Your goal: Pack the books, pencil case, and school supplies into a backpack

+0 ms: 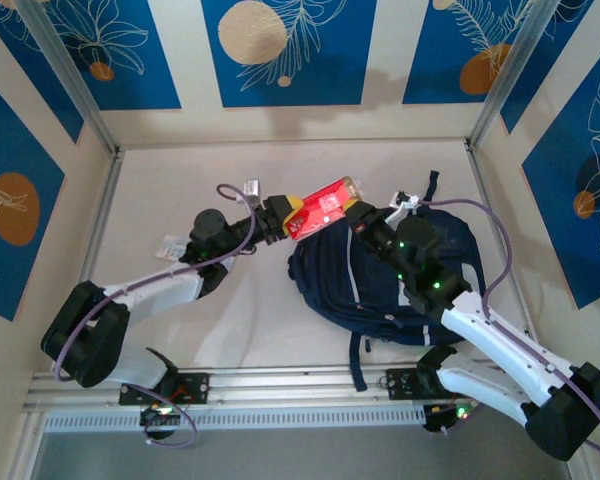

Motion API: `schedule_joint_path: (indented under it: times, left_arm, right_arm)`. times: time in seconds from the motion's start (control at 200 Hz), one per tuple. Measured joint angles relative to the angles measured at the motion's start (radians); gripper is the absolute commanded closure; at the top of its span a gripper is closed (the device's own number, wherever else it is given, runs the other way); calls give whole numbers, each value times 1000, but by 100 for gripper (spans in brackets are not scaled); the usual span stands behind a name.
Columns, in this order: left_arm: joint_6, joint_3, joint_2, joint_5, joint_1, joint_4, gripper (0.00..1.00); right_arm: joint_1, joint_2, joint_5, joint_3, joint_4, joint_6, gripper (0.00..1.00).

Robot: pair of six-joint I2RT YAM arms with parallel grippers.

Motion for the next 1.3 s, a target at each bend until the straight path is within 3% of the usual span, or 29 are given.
schedule_joint_path:
  times: [0.18,0.415,0.56,0.71,0.825,1.035,1.17,1.3]
  left_arm:
    - [-4,2,10,2,-6,14,86]
    - [-13,2,29,6,-3,60,96]
    - [-12,-8,27,11,12,74,98]
    - [17,-41,-22,28,48,25,97]
    - [114,-44,-127,48,79,-142,97]
    - [482,108,-310,22,87,-760,100]
    - [640,153,-372,-50,87,-1018,100]
    - [716,140,-413,-108,87,-1167,100]
  right_arm:
    - [2,2,5,-6,24,14,98]
    - [-12,11,-14,34,-61,-34,79]
    - [-34,-11,-38,37,-129,-58,65]
    - [-122,-57,-138,25,-195,-23,61]
    - [-197,-48,-254,64,-349,-51,59]
    - [-209,65,-376,305,-720,-285,58]
    - [-130,150,-354,401,-922,-436,57]
    - [16,269,-196,495,-1112,-555,49]
